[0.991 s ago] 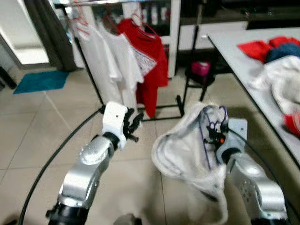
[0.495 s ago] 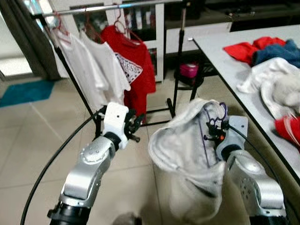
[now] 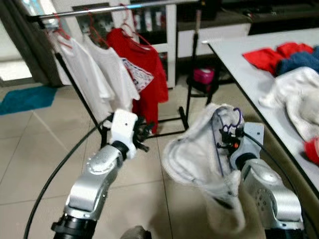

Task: Hang hanger

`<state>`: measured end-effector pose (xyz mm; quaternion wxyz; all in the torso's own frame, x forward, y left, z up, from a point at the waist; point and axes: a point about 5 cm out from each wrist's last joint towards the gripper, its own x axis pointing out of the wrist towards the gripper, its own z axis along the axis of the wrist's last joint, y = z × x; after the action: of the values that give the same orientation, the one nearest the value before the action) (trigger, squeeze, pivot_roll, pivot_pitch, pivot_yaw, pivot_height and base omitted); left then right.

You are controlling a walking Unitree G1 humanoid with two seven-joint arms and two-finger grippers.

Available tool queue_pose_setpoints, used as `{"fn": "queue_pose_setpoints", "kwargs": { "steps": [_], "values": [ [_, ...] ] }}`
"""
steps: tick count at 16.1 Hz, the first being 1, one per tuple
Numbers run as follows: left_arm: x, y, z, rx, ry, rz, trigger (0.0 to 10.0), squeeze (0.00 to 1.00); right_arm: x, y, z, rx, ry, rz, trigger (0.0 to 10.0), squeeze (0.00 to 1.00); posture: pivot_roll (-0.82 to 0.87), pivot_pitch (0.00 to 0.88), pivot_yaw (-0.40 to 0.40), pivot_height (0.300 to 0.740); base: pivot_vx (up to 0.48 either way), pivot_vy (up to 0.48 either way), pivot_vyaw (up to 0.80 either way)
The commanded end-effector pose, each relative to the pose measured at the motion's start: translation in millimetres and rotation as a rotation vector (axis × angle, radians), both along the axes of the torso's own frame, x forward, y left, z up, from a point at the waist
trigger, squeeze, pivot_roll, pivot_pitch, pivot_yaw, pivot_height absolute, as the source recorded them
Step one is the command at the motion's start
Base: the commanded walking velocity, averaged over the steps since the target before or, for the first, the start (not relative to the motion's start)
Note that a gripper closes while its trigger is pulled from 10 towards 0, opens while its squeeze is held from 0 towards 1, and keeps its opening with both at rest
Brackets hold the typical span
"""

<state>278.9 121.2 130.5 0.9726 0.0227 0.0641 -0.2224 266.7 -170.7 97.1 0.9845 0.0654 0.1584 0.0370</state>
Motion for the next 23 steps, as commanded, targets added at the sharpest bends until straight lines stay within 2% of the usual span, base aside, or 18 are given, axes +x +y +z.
{"fn": "queue_pose_setpoints", "kwargs": {
  "steps": [1,4,8,15,23],
  "values": [
    [0.5,7.5,0.7,0.013,-0.005,0.027,10.0,0.00,6.5,9.6,16.0,0.028,-0.086,0.028,10.0,0.00,0.03,0.046,0.049,0.740,0.330,0.000,0.00],
    [0.4,7.2,0.2,0.009,-0.005,0.034,10.0,0.00,8.6,5.8,20.2,0.009,-0.105,0.013,10.0,0.00,0.03,0.045,0.048,0.740,0.333,0.000,0.00],
    [1.9,7.6,0.7,0.005,-0.009,0.038,10.0,0.00,10.0,5.2,20.8,-0.016,-0.118,0.010,10.0,0.00,0.03,0.033,0.047,0.740,0.329,0.000,0.68],
    [0.9,7.8,-2.7,0.001,0.001,0.038,10.0,0.00,8.0,-0.2,18.1,-0.040,-0.124,-0.042,10.0,0.00,0.02,0.033,0.053,0.740,0.330,0.000,0.00],
    [0.2,4.2,-5.0,-0.007,0.009,0.030,10.0,0.00,6.7,-1.4,16.7,-0.049,-0.124,-0.041,10.0,0.00,0.02,0.032,0.061,0.740,0.329,0.000,-0.10]
  ]
}}
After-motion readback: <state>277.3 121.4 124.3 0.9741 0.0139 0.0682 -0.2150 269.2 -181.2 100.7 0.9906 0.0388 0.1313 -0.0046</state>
